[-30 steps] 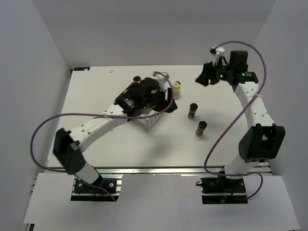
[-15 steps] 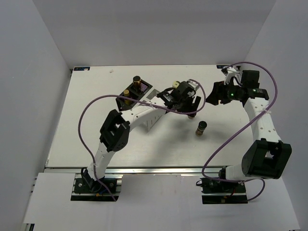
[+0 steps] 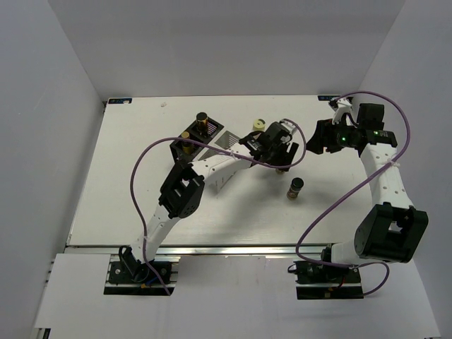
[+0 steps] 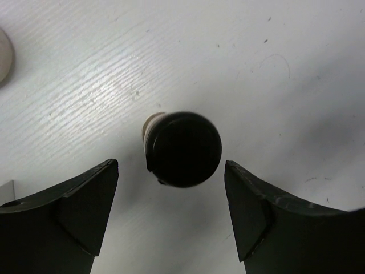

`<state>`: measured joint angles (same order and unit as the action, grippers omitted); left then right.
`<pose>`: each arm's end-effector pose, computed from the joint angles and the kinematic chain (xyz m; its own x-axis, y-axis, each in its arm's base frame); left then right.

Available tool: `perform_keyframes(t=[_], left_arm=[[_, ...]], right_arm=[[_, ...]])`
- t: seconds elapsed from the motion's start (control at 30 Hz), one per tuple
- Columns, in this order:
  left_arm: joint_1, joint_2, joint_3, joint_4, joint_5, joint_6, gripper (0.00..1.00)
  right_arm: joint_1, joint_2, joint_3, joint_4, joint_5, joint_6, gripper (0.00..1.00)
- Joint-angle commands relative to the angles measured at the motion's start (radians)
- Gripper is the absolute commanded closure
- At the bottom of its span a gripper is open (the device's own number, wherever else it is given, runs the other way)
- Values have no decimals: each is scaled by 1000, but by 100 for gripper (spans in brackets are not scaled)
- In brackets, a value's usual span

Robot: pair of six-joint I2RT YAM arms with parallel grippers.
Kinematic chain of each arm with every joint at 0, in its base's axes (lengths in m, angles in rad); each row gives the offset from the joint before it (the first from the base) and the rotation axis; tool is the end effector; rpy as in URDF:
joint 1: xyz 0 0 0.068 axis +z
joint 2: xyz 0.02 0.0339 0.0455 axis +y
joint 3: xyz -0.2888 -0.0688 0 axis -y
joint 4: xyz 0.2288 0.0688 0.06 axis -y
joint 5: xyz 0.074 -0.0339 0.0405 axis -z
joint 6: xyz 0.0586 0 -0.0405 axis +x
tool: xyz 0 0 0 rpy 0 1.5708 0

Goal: Organize the condiment bottles

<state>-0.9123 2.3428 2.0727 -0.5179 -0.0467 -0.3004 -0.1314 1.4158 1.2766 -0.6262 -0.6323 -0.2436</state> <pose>0.3396 -0.4345 0.2232 -0.6422 0.3470 -0.6835 0.6071 0.7747 -0.1771 0.2997 -0.0047 0.3425 -0.5902 -0.1183 -0.7986 -0.4731 0.8522 0.2234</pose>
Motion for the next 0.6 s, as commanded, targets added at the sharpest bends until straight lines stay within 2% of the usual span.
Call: perform_keyframes(t=[0.0,0.2,0.37,0.47,0.57], left_arm=[[-2,-2,50,73,-12,20,16],[-2,30,73,90,-5,23,18],[-2,42,75,93,-7,24,26],[-2,50,82,116,-4,14,32],[-2,53,86,108,-7,14,43]], right_arm=[[-8,9,-5,34,-23,1,31],[-10,11,-10,40,-23,6,31],[-10,14,-11,40,-20,4,31],[-11,15,-10,40,-17,4,31],[-14,15,-6,40,-18,4,31]])
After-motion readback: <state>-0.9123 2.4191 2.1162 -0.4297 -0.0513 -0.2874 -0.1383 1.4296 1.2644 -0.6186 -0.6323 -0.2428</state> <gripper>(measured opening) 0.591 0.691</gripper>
